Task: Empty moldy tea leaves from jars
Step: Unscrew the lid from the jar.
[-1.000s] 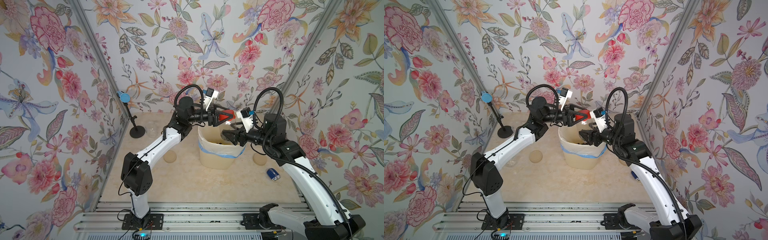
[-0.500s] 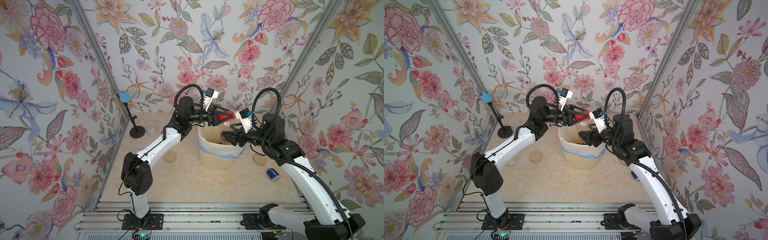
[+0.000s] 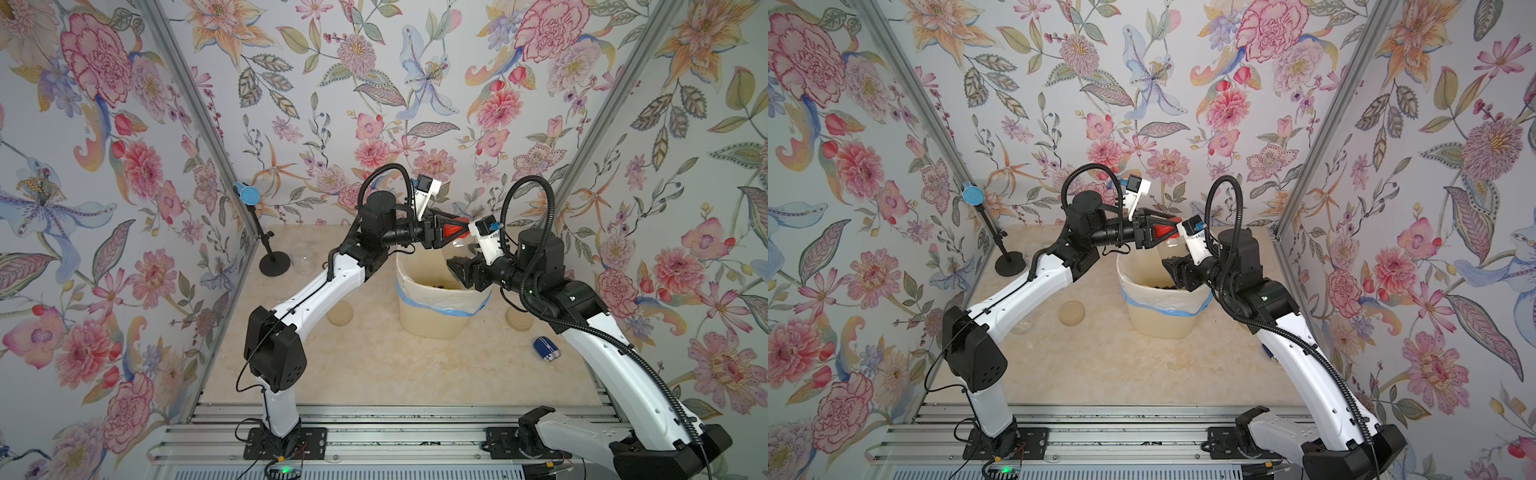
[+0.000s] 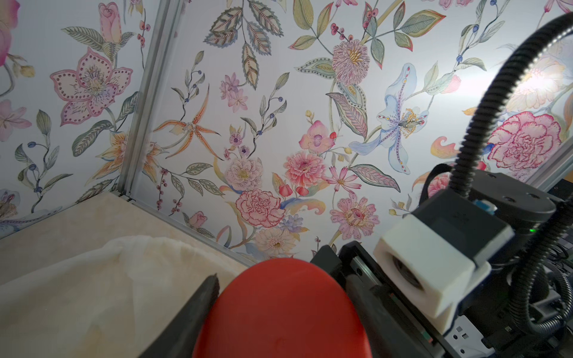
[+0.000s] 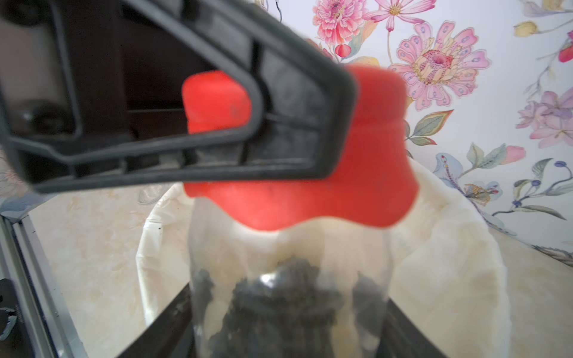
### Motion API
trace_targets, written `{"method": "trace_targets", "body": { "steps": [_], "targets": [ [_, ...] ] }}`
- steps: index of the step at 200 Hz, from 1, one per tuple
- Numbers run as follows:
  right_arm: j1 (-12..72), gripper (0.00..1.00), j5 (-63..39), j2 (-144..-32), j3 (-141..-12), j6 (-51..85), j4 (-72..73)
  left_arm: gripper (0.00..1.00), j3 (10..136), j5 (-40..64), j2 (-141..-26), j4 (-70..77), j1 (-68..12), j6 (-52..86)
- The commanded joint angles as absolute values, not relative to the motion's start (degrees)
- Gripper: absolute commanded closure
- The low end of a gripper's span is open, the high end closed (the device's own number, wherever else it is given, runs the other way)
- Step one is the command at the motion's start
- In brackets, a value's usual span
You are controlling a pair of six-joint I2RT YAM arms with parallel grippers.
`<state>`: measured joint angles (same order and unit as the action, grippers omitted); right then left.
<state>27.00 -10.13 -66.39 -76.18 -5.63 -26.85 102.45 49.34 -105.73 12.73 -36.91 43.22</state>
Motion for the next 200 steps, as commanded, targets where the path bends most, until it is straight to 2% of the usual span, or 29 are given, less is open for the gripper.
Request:
{"method": "trace_targets", "body": {
  "steps": [1, 29, 86, 170, 200],
  "targets": [
    [28.9, 0.48, 3.1, -66.4, -78.0, -9.1, -24.1, 0.53, 103.3, 39.4, -102.3, 5.7, -36.6, 43.0],
    [33.5, 0.48, 16.0, -67.8, -78.0, -12.3, -22.8, 0.52, 104.4, 33.4, -102.2, 0.4, -36.9, 41.3],
    [36.6, 0.49, 22.6, -68.9, -77.0, -14.5, -20.6, 0.55, 105.0, 29.7, -103.0, -0.2, -36.3, 44.7],
    [36.5, 0.5, 23.6, -67.7, -74.0, -15.2, -18.9, 0.56, 107.6, 28.5, -102.9, 2.0, -34.0, 51.2],
    [36.5, 0.5, 23.4, -67.3, -73.0, -15.4, -18.3, 0.57, 108.7, 32.7, -103.9, 6.9, -32.1, 57.8]
  ]
}}
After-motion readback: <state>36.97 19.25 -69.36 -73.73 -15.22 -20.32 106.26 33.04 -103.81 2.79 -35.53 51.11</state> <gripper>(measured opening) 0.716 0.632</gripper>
